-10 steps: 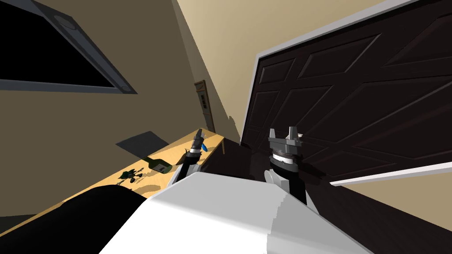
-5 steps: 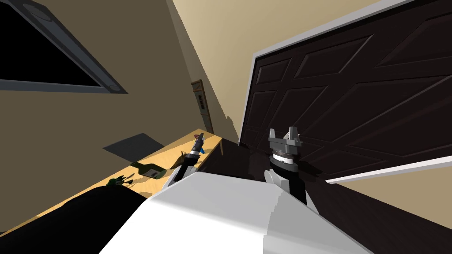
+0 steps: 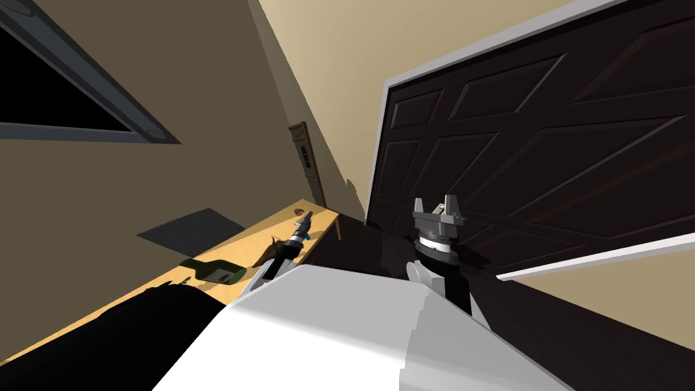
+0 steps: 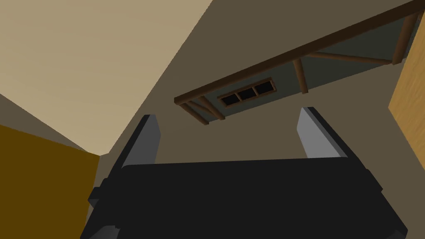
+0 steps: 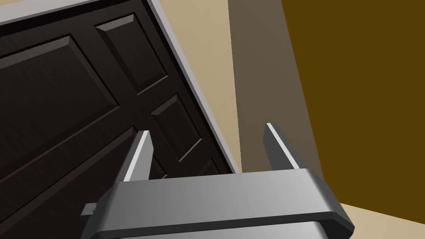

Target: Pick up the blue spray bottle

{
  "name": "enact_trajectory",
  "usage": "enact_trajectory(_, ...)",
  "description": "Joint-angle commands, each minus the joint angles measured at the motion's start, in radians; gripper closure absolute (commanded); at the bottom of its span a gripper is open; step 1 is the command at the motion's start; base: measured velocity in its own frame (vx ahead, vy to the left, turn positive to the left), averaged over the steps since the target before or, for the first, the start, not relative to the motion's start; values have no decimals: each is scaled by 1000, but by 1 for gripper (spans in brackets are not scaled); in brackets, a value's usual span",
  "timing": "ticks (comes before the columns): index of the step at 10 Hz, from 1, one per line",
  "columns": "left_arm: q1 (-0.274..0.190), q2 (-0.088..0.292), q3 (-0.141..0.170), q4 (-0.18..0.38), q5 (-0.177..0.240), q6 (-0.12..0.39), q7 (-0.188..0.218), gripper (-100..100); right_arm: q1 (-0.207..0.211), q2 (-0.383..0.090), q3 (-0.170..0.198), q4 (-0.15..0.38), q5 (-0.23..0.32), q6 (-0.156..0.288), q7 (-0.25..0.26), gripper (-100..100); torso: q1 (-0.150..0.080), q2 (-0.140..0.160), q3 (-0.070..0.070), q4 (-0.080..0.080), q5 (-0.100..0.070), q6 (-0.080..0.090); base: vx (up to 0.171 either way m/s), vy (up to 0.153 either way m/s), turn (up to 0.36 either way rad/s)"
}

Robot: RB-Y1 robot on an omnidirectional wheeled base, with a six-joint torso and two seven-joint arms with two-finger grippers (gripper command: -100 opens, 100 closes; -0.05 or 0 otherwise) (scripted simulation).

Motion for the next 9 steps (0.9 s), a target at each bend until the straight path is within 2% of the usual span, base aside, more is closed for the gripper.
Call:
enact_trajectory(1,22,36,6,21,18,49,-2,-100,0,0,0,0,0,0,0,0,0,0,0,0,0,0,70,-49,-51)
enact_trajectory(4,52,112,21,74,54,136,-3,-100,0,0,0,0,0,0,0,0,-1,-2,-1,-1,0,0,88,-59,-63)
enact_trajectory(5,52,112,21,74,54,143,-3,-100,0,0,0,0,0,0,0,0,0,-2,-1,0,0,0,47,-42,-17)
enact_trajectory(6,62,139,26,93,66,175,-3,-100,0,0,0,0,0,0,0,0,0,0,0,0,0,0,41,-34,-41)
enact_trajectory(7,62,139,26,93,66,175,-3,-100,0,0,0,0,0,0,0,0,0,1,0,0,0,0,27,-23,-17)
enact_trajectory(9,83,194,36,133,92,239,-3,-100,0,0,0,0,0,0,0,0,1,1,1,0,0,0,47,-36,-55)
